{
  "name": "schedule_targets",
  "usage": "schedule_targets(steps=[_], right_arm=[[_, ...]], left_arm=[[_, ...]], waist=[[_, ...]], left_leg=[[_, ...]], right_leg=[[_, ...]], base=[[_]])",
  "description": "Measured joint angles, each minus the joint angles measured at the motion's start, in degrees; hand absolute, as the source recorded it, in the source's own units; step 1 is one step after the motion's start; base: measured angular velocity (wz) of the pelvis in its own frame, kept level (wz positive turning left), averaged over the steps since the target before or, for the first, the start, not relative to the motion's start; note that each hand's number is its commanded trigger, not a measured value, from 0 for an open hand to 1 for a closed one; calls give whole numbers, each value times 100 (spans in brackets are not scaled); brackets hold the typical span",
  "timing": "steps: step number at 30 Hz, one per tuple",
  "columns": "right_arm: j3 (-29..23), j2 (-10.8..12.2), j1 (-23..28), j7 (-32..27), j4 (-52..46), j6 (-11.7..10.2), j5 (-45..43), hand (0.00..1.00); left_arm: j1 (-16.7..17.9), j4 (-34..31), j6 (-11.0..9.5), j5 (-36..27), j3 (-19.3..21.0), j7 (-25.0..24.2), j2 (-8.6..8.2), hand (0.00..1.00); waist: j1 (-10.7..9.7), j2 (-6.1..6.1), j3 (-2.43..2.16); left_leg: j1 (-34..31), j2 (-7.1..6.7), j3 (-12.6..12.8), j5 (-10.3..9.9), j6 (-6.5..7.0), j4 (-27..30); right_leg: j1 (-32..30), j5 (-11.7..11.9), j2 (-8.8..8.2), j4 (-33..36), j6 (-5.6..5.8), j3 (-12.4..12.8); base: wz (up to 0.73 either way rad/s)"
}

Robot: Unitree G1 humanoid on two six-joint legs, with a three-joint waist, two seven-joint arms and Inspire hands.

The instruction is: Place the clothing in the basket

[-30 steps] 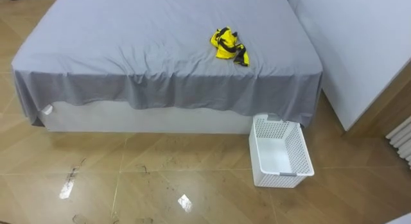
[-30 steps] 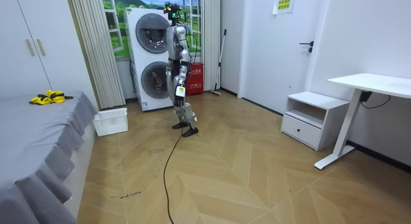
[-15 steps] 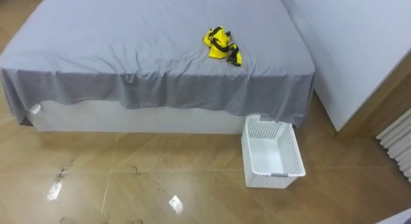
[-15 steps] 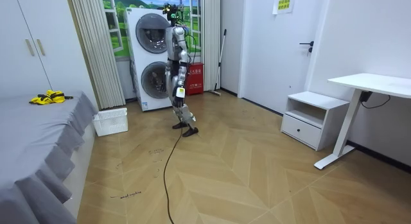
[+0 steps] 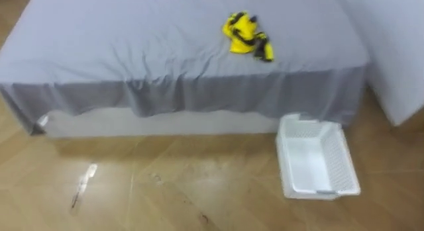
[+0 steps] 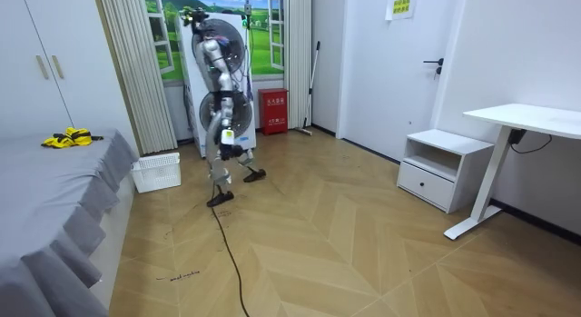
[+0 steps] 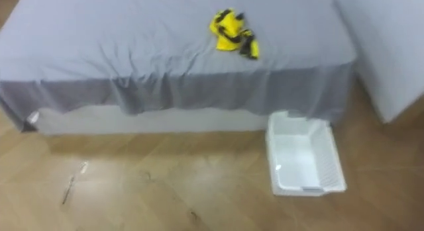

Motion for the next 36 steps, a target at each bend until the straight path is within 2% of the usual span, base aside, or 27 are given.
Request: schedule_targets(steps=[2,4,5,6,7,8,9,10,12,13,14,15,16,17,19,20,21,22,23,24,26,28,30,32,34,35,36], right_arm=[[28,24,-29,-17,-295,-118,68,0],[25,34,-65,-11,-783,-165,64,0],[26,46,-65,-9,-1122,-163,75,0],[28,80,-116,-5,-1391,-162,74,0],[24,108,-134,-5,-1538,-156,80,0],[40,148,-97,-13,-1854,-157,118,0],[86,154,-102,-10,-2013,-172,115,0],[84,162,-105,-12,-2067,-174,107,0],[80,191,-93,-82,-2099,-313,130,0],[79,193,-93,-92,-2107,-340,156,0],[72,180,-105,-149,-2245,-368,232,0],[70,183,-172,-218,-2479,-403,305,0],[69,192,-239,-249,-2547,-446,293,0],[-1,191,-272,-340,-2761,-437,270,0],[-194,179,-168,-398,-3163,-406,302,0],[-210,189,-124,-396,-3248,-393,402,0],[-148,217,-10,-398,-3496,-335,583,0],[-139,181,29,-377,-3658,-319,644,0],[-83,113,-6,-372,-3854,-338,665,0],[-44,115,-76,-369,-3869,-446,676,0],[-57,64,25,-376,-3863,-464,678,0],[-55,1,101,-382,-3850,-461,690,0],[-36,-39,137,-497,-3855,-441,706,0],[-8,-60,140,-548,-3880,-441,671,0],[6,-59,140,-568,-3891,-445,516,0],[11,-34,132,-553,-3909,-449,495,0],[23,-35,115,-519,-3937,-480,484,0]], left_arm=[[-80,-14,-9,56,-222,42,26,0],[-222,-23,-18,287,-236,43,-6,0],[-322,-39,-41,387,-264,38,-29,0],[-362,-121,-62,462,-301,37,-30,0],[-366,-203,-62,462,-313,33,-29,0],[-384,-331,-65,460,-432,21,1,0],[-389,-428,-63,461,-589,-10,45,0],[-394,-444,-63,474,-651,-25,56,0],[-336,-460,-62,509,-801,-102,28,0],[-306,-477,-62,508,-808,-137,24,0],[-194,-475,-51,510,-816,-168,0,0],[-86,-483,-27,507,-818,-192,0,0],[-9,-474,-2,517,-809,-213,7,0],[39,-473,13,547,-808,-253,11,0],[59,-559,-85,655,-797,-251,39,0],[131,-627,-206,659,-782,-228,99,0],[312,-718,-291,654,-783,-204,264,0],[399,-725,-310,633,-782,-190,275,0],[597,-725,-300,538,-763,-142,217,0],[686,-701,-294,438,-664,-147,196,0],[657,-689,-346,354,-548,-144,200,0],[652,-704,-395,297,-509,-127,173,0],[649,-780,-397,205,-503,-131,146,0],[635,-782,-405,212,-503,-158,106,0],[605,-778,-422,218,-480,-217,105,0],[597,-731,-425,218,-433,-255,105,0],[598,-704,-425,222,-419,-275,106,0]], waist=[[-6,79,11],[-3,171,68],[-14,259,95],[-15,307,97],[-21,314,101],[-51,346,120],[-125,355,118],[-173,355,112],[-192,364,73],[-185,363,40],[-136,474,-28],[-70,608,-89],[-33,678,-35],[-39,684,-25],[-133,684,56],[-166,554,109],[-32,441,5],[28,462,6],[-41,612,13],[-193,640,12],[-323,493,68],[-293,434,59],[-265,437,27],[-182,437,-16],[-200,459,-77],[-228,446,-134],[-245,395,-108]], left_leg=[[701,-37,-128,-132,-19,-509],[1273,-9,-260,-142,-37,-963],[1591,70,-366,-153,-62,-1207],[1855,162,-417,-182,-109,-1377],[1977,210,-432,-200,-137,-1455],[2187,280,-534,-236,-187,-1566],[2429,356,-673,-291,-245,-1703],[2550,393,-704,-331,-290,-1769],[3079,524,-676,-418,-431,-1957],[3160,555,-667,-448,-485,-1941],[3256,720,-679,-584,-709,-1877],[3311,908,-720,-655,-900,-1835],[3344,947,-725,-635,-1076,-1803],[3386,998,-706,-607,-1376,-1741],[3443,1118,-697,-521,-1411,-1961],[3519,1138,-629,-482,-1389,-1369],[3271,1226,-443,-472,-1397,-346],[3127,1320,-366,-445,-1430,197],[2839,1552,-424,-162,-1395,1220],[2517,1627,-528,168,-1338,1894],[2062,1579,-522,-6,-1229,2131],[1686,1486,-406,-232,-1228,1864],[1369,1283,-374,-452,-1216,835],[1252,1171,-321,-424,-1210,-58],[1226,1060,-333,-32,-1054,-539],[1344,980,-389,57,-959,-731],[1461,907,-416,104,-965,-918]], right_leg=[[-334,937,-18,1045,-80,-50],[-952,525,98,1875,-258,-199],[-1373,157,242,1968,-398,-374],[-1836,-93,445,1742,-491,-521],[-2047,-158,555,1502,-522,-584],[-2394,-207,735,810,-527,-776],[-2622,-120,918,-88,-613,-902],[-2692,25,999,-606,-650,-920],[-2731,1342,1200,-1862,-890,-1037],[-2717,1643,1258,-2047,-1052,-1062],[-2733,1937,1412,-2042,-1245,-1072],[-2724,1829,1568,-1737,-1334,-1182],[-2703,1707,1600,-1593,-1402,-1191],[-2706,1376,1552,-1230,-1408,-1097],[-2716,976,1391,-373,-1392,-1073],[-2771,675,1293,163,-1272,-1317],[-2530,660,1381,-469,-1347,-1497],[-2293,541,1390,-653,-1569,-1744],[-1879,439,1602,-892,-1677,-1799],[-1577,434,1706,-1189,-1688,-1739],[-1132,483,1719,-1658,-1655,-1641],[-825,544,1761,-1986,-1649,-1406],[-686,549,1796,-2143,-1648,-1062],[-654,548,1837,-2219,-1645,-770],[-617,536,1843,-2255,-1623,-641],[-580,531,1829,-2310,-1613,-573],[-529,530,1811,-2361,-1598,-505]], base=[[-10],[-2],[6],[5],[11],[31],[46],[60],[51],[13],[-28],[-36],[-21],[33],[67],[32],[-7],[-67],[-63],[-39],[-6],[-49],[-77],[-86],[-55],[-33],[-24]])
